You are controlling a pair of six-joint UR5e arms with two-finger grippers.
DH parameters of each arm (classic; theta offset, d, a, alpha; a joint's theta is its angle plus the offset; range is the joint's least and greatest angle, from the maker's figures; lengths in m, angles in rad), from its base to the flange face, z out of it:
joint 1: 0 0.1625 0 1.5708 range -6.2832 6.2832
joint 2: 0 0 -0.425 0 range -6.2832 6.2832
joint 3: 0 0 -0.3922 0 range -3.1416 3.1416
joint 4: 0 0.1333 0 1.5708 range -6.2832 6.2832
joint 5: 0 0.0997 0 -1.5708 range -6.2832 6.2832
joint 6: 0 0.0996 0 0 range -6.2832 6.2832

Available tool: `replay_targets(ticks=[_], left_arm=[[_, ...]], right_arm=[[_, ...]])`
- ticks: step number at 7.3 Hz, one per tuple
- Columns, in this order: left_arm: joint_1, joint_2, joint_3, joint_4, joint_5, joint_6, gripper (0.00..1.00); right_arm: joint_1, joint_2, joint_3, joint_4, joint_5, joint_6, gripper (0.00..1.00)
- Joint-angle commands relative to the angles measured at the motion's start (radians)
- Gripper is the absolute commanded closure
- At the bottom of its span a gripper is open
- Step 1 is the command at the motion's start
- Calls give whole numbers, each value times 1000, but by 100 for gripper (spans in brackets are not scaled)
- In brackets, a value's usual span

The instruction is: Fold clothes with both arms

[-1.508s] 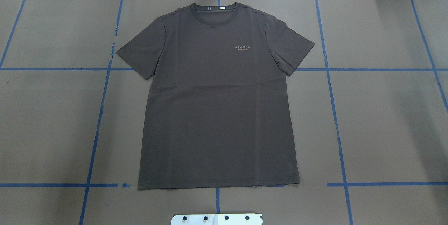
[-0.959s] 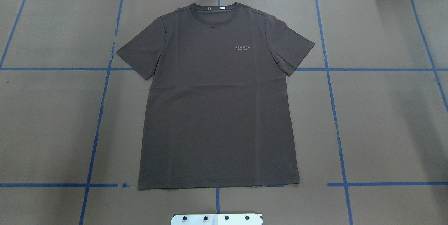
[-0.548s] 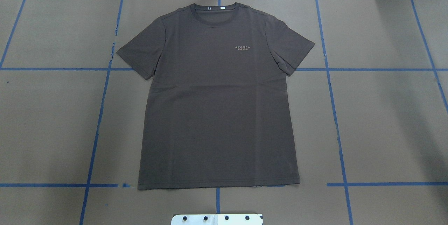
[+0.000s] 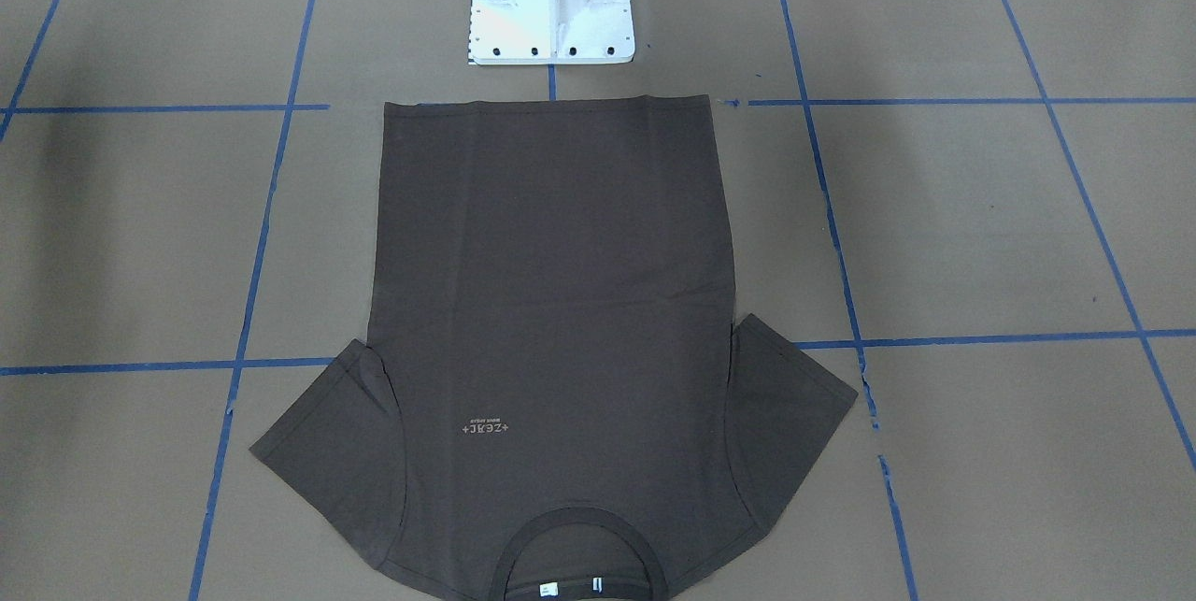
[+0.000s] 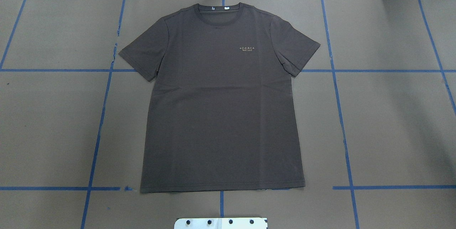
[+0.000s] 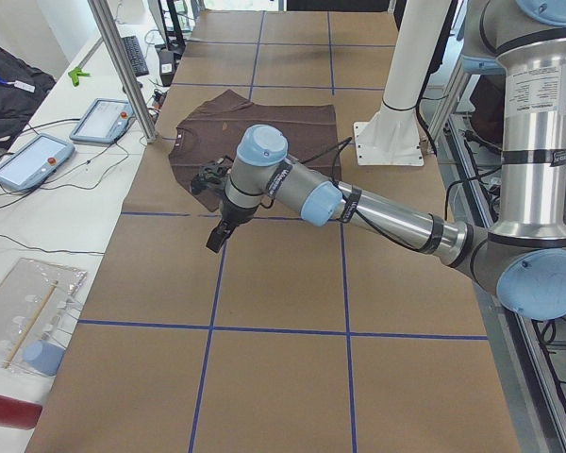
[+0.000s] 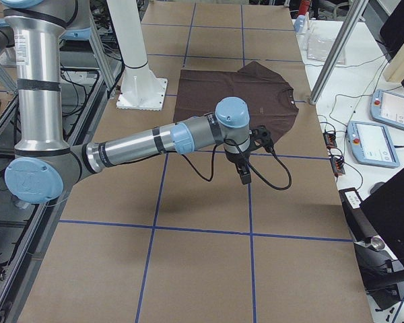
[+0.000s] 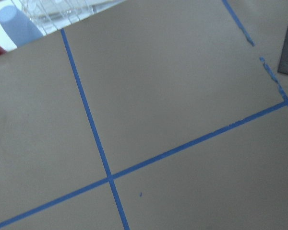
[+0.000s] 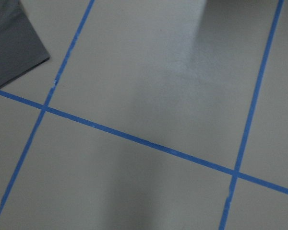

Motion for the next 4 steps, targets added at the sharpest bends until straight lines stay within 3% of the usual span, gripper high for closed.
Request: replay_targets(ticks=[1, 3, 4], left_arm=[[0, 2, -8, -15, -1, -1, 0], [0, 4, -11, -17, -1, -1, 0], [0, 4, -11, -23, -1, -1, 0]], right_arm=[[-105, 86, -60, 149, -17, 268, 0], [-268, 264, -263, 363, -121, 572, 3], [-351, 329, -378, 515, -204, 735, 10]])
